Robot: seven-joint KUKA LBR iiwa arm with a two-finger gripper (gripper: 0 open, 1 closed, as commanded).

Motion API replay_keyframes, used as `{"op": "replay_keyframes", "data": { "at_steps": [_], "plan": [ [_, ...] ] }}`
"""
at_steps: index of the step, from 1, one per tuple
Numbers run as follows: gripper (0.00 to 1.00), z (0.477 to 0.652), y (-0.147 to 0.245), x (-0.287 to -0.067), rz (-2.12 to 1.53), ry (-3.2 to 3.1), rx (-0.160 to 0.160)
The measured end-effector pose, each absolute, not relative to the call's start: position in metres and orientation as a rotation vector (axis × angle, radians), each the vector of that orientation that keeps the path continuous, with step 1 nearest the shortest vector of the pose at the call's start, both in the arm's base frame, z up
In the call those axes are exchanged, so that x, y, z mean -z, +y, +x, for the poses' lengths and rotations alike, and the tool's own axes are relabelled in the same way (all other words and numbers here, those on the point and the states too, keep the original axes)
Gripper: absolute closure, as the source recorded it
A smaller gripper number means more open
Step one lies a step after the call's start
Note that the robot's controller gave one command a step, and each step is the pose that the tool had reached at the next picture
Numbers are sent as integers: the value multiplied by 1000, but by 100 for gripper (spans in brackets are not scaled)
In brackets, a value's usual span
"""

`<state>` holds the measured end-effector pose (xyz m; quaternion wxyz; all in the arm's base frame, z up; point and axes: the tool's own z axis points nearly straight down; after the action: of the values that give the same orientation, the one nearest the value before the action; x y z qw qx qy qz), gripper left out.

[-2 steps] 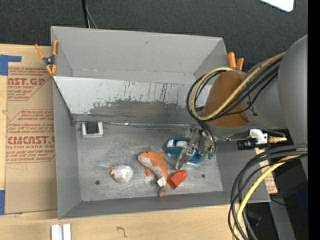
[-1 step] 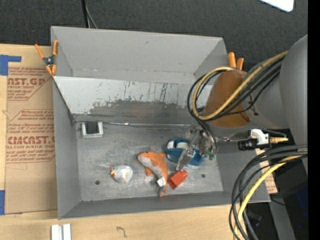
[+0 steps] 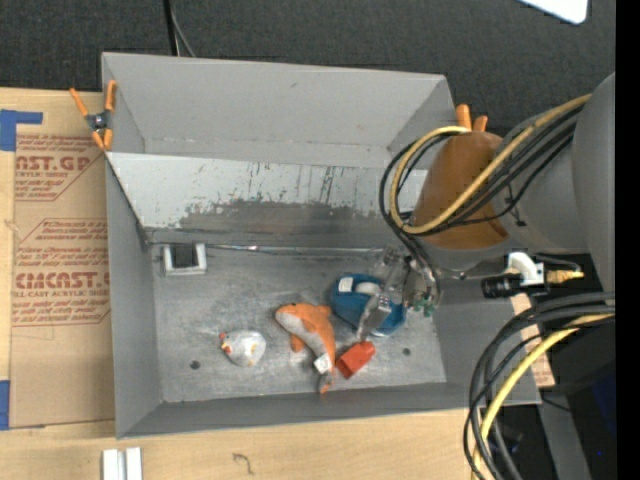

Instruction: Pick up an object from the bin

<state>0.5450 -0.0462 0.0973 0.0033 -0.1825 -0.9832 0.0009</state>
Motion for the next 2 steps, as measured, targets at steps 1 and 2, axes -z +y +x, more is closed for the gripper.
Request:
{"op": "replay_keyframes", "data": {
  "at_steps": [1,2],
  "plan": [
    [100,547,-46,-112,-573,-3085,-1],
    [100,548,-46,-123,-573,-3087,0]
  ]
}}
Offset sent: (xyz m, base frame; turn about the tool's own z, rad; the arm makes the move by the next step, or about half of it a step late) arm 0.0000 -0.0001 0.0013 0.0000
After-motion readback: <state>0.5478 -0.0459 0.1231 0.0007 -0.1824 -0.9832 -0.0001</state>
